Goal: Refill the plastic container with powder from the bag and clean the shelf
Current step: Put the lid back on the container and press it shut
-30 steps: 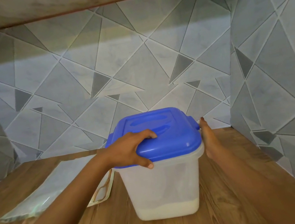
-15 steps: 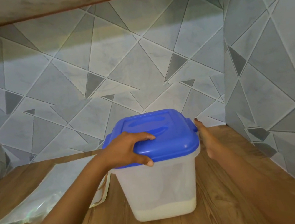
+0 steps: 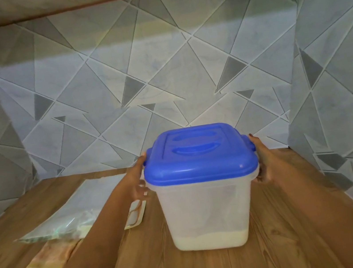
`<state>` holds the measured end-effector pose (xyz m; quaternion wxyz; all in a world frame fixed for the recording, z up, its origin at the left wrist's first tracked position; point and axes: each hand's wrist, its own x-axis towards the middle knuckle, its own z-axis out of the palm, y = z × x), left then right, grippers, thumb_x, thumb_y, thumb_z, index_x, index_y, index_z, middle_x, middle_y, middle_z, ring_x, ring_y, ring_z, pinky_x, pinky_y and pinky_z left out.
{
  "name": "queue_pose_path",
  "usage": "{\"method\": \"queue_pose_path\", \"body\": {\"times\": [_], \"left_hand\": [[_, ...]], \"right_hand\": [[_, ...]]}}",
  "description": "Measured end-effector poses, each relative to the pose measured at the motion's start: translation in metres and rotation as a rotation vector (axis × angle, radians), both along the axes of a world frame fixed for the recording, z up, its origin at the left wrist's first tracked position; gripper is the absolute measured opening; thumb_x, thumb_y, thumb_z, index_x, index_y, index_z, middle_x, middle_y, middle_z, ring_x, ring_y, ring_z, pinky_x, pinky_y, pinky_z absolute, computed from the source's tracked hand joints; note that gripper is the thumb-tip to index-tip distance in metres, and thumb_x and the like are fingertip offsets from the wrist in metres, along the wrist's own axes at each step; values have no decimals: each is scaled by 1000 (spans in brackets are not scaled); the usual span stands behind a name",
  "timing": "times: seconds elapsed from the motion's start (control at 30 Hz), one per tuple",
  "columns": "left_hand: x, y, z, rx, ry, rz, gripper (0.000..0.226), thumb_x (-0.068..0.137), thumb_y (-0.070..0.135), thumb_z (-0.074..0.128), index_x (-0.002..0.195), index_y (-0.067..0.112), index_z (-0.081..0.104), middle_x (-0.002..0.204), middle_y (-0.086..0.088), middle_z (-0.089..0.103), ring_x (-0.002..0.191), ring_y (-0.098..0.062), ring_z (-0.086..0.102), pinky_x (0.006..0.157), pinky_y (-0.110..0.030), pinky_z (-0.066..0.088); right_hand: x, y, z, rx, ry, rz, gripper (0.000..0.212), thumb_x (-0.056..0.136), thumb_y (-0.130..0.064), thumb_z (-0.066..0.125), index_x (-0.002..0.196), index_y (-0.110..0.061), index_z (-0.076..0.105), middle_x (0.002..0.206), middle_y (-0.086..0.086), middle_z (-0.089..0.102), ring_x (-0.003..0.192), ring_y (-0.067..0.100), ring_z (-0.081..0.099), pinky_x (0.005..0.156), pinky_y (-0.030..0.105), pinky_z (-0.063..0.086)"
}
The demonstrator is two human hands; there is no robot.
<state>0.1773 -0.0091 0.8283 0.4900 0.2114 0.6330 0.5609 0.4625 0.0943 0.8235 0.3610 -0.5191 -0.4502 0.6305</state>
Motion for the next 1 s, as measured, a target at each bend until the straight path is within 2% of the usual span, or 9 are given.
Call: {"method": "queue_pose_path", "body": {"times": [0.07, 0.17, 0.23, 0.3, 0.37, 0.43, 0.47, 0.73, 1.0], "left_hand": [[-6, 0, -4, 34, -81, -79, 74, 76, 65, 57, 131, 16, 47, 129, -6, 55, 114, -30, 56, 99, -48, 45], [-15, 8, 5, 64, -71, 75, 68, 74, 59, 64, 118, 9, 50, 109, -12, 60, 85, -24, 59, 76, -38, 51], [-19, 15, 25, 91, 161, 130, 63, 77, 53, 66, 113, 5, 49, 96, -15, 57, 75, -23, 52, 73, -37, 48], [-12, 24, 42, 75, 373, 58, 57, 78, 49, 67, 102, -1, 52, 88, -15, 55, 74, -25, 51, 72, -37, 46], [7, 27, 52, -27, 655, -65, 65, 77, 51, 66, 112, -2, 53, 99, -19, 57, 84, -30, 56, 74, -39, 45], [22, 29, 50, -118, 927, -140, 75, 79, 54, 62, 128, -1, 45, 124, -19, 54, 110, -34, 55, 85, -40, 45], [26, 30, 47, -140, 1002, -131, 75, 81, 55, 60, 130, 0, 43, 130, -18, 52, 115, -34, 53, 89, -40, 45], [29, 35, 44, -161, 1240, 43, 50, 88, 46, 55, 108, 0, 54, 110, -19, 62, 101, -35, 58, 74, -35, 40], [38, 36, 44, -109, 1377, 147, 34, 88, 33, 56, 108, 5, 60, 108, -16, 65, 101, -33, 60, 72, -34, 39]], "right_hand": [[4, -3, 4, 7, -24, 6, 49, 87, -64, 37, 84, -19, 55, 84, 5, 55, 77, 22, 53, 85, 41, 40], [12, 0, 15, 30, -80, -44, 57, 85, -62, 47, 104, -9, 58, 84, 9, 50, 72, 20, 49, 74, 36, 47], [9, 0, 33, 95, -159, -61, 66, 82, -60, 53, 121, -7, 50, 84, 5, 46, 75, 23, 49, 66, 37, 48], [-2, 2, 45, 136, -209, -52, 79, 78, -57, 61, 133, -4, 42, 99, 8, 50, 90, 28, 52, 69, 38, 46], [-16, -3, 50, 244, -384, -46, 84, 76, -54, 66, 136, -3, 37, 119, 15, 53, 99, 30, 53, 76, 40, 48], [-24, -3, 47, 361, -602, -32, 83, 76, -54, 66, 135, -2, 37, 135, 16, 48, 117, 32, 51, 87, 39, 46], [-26, -3, 46, 391, -656, -44, 79, 77, -53, 65, 132, -1, 40, 134, 16, 50, 118, 33, 51, 84, 36, 44], [-31, -8, 50, 532, -905, -136, 50, 88, -42, 55, 116, -1, 53, 119, 17, 59, 108, 34, 57, 73, 31, 40], [-45, -16, 58, 711, -1222, -114, 25, 93, -25, 46, 90, -3, 58, 108, 13, 64, 93, 30, 59, 67, 28, 36]]}}
